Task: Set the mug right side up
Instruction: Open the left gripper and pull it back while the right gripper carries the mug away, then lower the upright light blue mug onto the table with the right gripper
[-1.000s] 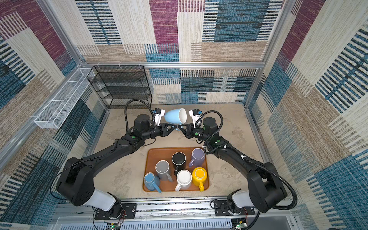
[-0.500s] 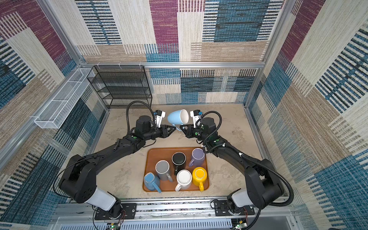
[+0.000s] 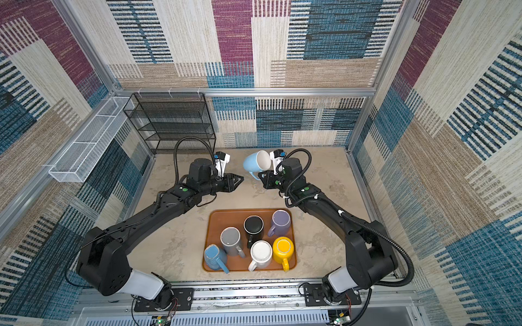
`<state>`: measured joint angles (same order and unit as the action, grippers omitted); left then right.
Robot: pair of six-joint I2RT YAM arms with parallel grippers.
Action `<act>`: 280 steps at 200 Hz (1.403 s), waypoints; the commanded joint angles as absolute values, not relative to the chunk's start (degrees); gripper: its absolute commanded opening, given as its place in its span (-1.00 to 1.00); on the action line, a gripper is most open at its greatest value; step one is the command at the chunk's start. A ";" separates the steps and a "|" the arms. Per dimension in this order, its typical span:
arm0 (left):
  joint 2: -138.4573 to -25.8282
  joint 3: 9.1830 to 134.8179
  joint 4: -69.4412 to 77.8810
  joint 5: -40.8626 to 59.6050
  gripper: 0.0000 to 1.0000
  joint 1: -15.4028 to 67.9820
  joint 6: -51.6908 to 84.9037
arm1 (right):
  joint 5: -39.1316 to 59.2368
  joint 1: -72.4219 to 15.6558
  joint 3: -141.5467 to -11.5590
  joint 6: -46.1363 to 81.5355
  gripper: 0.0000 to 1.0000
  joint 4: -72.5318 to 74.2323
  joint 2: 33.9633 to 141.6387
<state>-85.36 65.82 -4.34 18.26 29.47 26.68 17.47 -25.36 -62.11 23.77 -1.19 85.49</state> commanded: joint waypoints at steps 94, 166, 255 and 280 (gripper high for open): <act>-80.30 67.50 -15.36 13.78 -0.36 29.33 22.02 | 9.21 -15.25 -80.73 12.23 -1.00 -28.04 95.78; -78.80 65.29 -14.37 15.36 -0.38 29.30 22.83 | 4.11 -7.89 -84.98 6.33 -1.00 -39.20 101.71; -78.02 63.46 -11.87 18.54 -0.38 29.33 22.42 | -0.52 -5.63 -85.85 4.53 -1.00 -42.09 105.38; -77.94 63.54 -12.02 18.46 -0.39 29.35 22.18 | -0.75 -5.46 -86.41 4.17 -1.00 -42.54 106.22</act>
<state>-78.26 63.57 -13.10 18.20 29.36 22.79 0.49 -5.54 -85.30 5.06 -44.07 105.78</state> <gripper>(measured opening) 0.308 0.168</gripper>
